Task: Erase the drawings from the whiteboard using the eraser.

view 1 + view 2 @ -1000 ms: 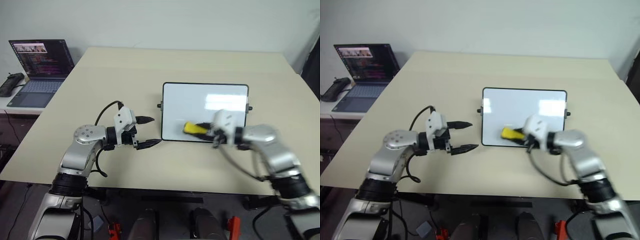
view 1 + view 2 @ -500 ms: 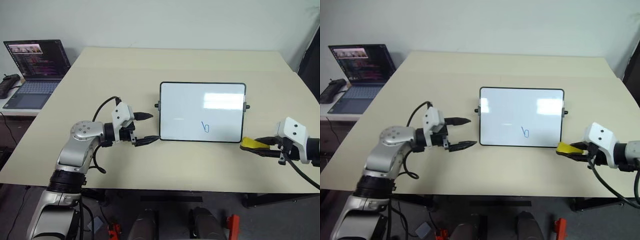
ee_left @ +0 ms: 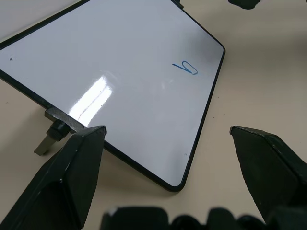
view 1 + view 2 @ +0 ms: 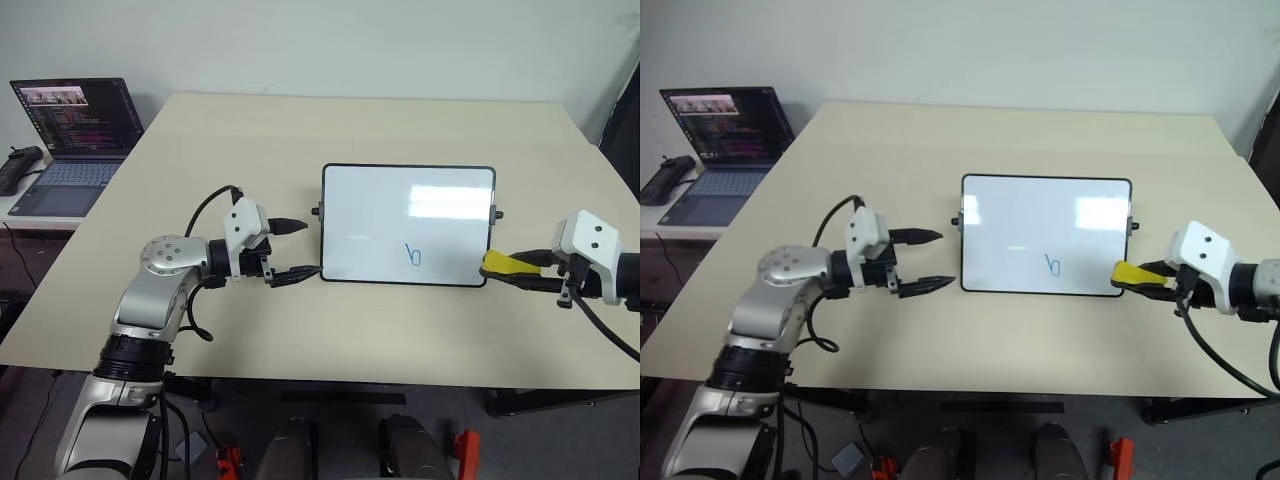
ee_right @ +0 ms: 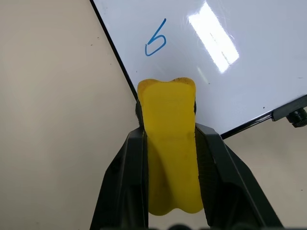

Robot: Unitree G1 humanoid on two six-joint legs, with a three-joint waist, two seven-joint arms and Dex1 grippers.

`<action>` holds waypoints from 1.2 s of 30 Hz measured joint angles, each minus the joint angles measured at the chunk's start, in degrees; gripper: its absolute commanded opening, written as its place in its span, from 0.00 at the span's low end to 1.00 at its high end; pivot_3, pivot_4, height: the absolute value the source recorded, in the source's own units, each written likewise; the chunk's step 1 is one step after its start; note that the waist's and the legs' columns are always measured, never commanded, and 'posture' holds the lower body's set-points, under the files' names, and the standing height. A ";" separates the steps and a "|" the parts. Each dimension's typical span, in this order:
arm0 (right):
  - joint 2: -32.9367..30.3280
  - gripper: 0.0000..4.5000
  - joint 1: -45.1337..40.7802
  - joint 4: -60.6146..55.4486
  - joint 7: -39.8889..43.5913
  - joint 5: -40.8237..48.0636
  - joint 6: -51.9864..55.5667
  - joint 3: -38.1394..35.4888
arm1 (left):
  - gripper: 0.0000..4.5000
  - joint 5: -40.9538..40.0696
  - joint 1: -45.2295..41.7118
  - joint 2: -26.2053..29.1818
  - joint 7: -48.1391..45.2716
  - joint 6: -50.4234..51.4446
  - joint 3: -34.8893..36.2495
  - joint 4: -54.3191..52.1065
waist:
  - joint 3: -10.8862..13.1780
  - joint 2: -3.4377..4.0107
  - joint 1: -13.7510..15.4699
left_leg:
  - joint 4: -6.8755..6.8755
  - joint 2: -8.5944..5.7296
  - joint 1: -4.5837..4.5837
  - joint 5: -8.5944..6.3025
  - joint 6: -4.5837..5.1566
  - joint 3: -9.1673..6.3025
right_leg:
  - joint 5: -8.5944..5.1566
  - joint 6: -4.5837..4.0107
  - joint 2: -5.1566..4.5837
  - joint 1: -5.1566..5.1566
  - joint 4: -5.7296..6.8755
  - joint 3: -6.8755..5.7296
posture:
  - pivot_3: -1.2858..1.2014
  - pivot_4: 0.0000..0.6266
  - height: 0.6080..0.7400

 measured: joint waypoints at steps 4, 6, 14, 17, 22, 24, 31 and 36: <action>8.73 0.22 -8.11 1.33 -4.82 0.79 -1.43 0.32 | 1.00 0.02 0.34 -0.32 0.01 0.08 -0.30 -0.18 | 0.02 -0.06 -0.56 | 0.03 0.00 0.06 0.01 -0.01 0.11 | 0.01 -0.01 0.07 0.02 0.01 0.07 | 0.52 0.24 1.00; 14.18 0.22 -11.33 2.29 -8.68 0.58 -3.10 1.67 | 1.00 0.02 1.06 -1.19 -0.01 0.03 -1.37 -0.90 | 0.01 -0.06 -0.59 | 0.02 0.06 0.11 0.04 -0.04 0.05 | 0.01 -0.02 0.04 0.05 0.07 0.05 | 0.52 0.24 1.00; 27.53 0.22 -10.92 13.96 -19.72 -10.18 -15.63 12.09 | 1.00 0.18 2.57 -3.25 0.24 0.56 -3.00 -1.15 | 0.02 -0.06 0.14 | 0.01 -0.06 0.04 0.04 -0.06 -0.03 | 0.03 -0.02 -0.01 -0.02 0.13 0.05 | 0.52 0.24 1.00; 29.67 0.22 -11.45 18.24 -21.98 -12.49 -19.53 12.93 | 1.00 0.21 2.60 -3.24 0.14 0.58 -3.09 -1.18 | 0.01 -0.06 -0.02 | 0.00 -0.04 0.06 0.04 -0.06 -0.04 | 0.03 -0.02 0.01 -0.02 0.14 0.04 | 0.52 0.24 1.00; 34.72 0.22 -16.52 25.99 -26.03 -16.55 -27.03 15.79 | 1.00 0.32 2.49 -3.74 0.14 0.53 -3.73 -1.16 | 0.00 -0.04 -0.85 | 0.00 -0.04 0.38 0.07 -0.10 0.11 | 0.09 -0.12 0.11 0.19 0.18 0.10 | 0.52 0.24 1.00; 35.00 0.22 -17.55 28.81 -26.77 -18.34 -29.85 16.92 | 1.00 0.34 2.50 -3.72 0.18 0.52 -3.79 -1.16 | 0.00 -0.04 -1.00 | -0.03 -0.05 0.81 0.06 -0.09 0.08 | 0.08 -0.13 0.13 0.72 0.09 0.06 | 0.52 0.24 1.00; 34.68 0.22 -17.15 32.54 -26.28 -21.34 -34.14 20.07 | 1.00 0.34 3.65 -3.02 0.31 0.51 -3.62 -1.20 | 0.00 -0.05 -1.21 | -0.03 0.02 1.83 0.07 -0.05 0.02 | -0.15 0.10 0.16 1.71 0.04 0.05 | 0.52 0.24 1.00; 32.22 0.22 -13.92 32.14 -22.12 -22.87 -37.34 23.69 | 1.00 0.33 4.44 -2.93 0.41 0.51 -3.51 -1.28 | -0.12 -0.17 -1.19 | -0.02 0.06 1.97 0.08 -0.03 -0.02 | -0.14 0.12 0.15 1.86 0.04 0.05 | 0.52 0.24 1.00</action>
